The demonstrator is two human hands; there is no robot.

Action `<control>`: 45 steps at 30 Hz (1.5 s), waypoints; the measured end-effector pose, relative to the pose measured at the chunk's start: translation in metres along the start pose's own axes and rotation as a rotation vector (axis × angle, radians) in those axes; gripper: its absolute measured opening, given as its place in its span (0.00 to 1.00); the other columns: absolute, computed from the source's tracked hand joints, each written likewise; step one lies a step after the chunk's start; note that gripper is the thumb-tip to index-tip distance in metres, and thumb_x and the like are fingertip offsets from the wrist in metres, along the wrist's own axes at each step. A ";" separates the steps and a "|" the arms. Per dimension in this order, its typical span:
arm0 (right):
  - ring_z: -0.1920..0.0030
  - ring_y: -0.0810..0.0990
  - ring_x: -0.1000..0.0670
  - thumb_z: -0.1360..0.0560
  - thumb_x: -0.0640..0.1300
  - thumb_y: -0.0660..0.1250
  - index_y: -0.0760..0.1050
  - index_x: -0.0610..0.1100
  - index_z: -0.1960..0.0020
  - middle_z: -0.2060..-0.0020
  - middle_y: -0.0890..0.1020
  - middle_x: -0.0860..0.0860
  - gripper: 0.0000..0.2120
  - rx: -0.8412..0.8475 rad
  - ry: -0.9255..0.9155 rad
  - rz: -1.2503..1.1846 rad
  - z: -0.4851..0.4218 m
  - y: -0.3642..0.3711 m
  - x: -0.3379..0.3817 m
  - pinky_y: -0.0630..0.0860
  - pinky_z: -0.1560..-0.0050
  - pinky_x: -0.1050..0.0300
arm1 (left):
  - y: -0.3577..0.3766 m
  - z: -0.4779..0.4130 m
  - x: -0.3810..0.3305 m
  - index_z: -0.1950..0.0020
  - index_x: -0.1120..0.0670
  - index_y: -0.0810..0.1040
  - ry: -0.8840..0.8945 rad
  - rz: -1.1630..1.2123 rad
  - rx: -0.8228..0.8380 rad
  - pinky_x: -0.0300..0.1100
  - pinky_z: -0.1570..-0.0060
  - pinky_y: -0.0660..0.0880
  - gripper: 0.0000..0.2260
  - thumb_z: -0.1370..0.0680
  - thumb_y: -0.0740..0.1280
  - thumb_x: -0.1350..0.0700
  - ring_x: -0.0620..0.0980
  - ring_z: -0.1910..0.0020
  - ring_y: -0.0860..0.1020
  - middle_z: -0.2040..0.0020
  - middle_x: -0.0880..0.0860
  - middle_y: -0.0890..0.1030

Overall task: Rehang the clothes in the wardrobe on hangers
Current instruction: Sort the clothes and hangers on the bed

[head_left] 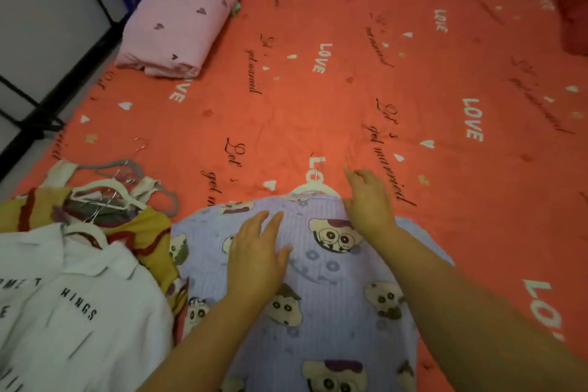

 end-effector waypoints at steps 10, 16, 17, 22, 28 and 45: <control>0.31 0.64 0.49 0.21 0.44 0.60 0.60 0.45 0.26 0.30 0.67 0.48 0.24 0.237 0.041 -0.031 0.129 0.069 -0.027 0.59 0.32 0.60 | 0.033 0.037 0.017 0.25 0.50 0.58 -0.022 -0.081 0.148 0.43 0.31 0.60 0.26 0.21 0.61 0.47 0.49 0.28 0.60 0.26 0.51 0.62; 0.31 0.64 0.49 0.21 0.48 0.60 0.59 0.47 0.26 0.30 0.66 0.49 0.25 0.239 -0.007 -0.012 0.161 0.038 0.005 0.60 0.33 0.59 | -0.001 0.057 0.012 0.25 0.50 0.57 0.002 -0.133 0.131 0.42 0.33 0.60 0.26 0.21 0.59 0.46 0.49 0.30 0.62 0.27 0.50 0.62; 0.32 0.64 0.48 0.21 0.48 0.60 0.59 0.47 0.26 0.31 0.66 0.49 0.25 0.228 -0.016 -0.014 0.167 0.031 0.011 0.60 0.34 0.59 | -0.010 0.062 0.012 0.25 0.50 0.57 0.006 -0.133 0.118 0.42 0.33 0.60 0.26 0.21 0.59 0.46 0.49 0.30 0.62 0.27 0.50 0.63; 0.32 0.65 0.48 0.21 0.48 0.60 0.60 0.48 0.26 0.31 0.67 0.50 0.25 0.205 -0.064 -0.004 0.196 0.001 0.042 0.60 0.33 0.58 | -0.055 0.093 0.012 0.26 0.51 0.60 0.009 -0.142 0.044 0.40 0.39 0.63 0.25 0.21 0.60 0.46 0.49 0.33 0.66 0.30 0.50 0.67; 0.32 0.65 0.49 0.21 0.50 0.60 0.58 0.49 0.26 0.31 0.66 0.50 0.25 0.211 -0.143 0.017 0.223 -0.020 0.082 0.61 0.34 0.59 | -0.095 0.135 0.031 0.26 0.50 0.60 -0.042 -0.153 -0.002 0.42 0.38 0.64 0.26 0.22 0.61 0.46 0.50 0.33 0.66 0.29 0.51 0.67; 0.34 0.68 0.48 0.20 0.50 0.60 0.60 0.50 0.26 0.31 0.68 0.50 0.24 0.204 -0.279 0.085 0.273 0.013 0.227 0.65 0.35 0.56 | -0.176 0.216 0.167 0.30 0.48 0.66 -0.150 -0.204 -0.107 0.41 0.40 0.64 0.21 0.22 0.60 0.44 0.49 0.37 0.69 0.34 0.48 0.71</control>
Point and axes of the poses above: each hand's wrist, its own z-axis away from the middle knuckle, its own y-axis out of the palm, x = y × z, the point moved 4 cm from there along -z, towards the middle knuckle
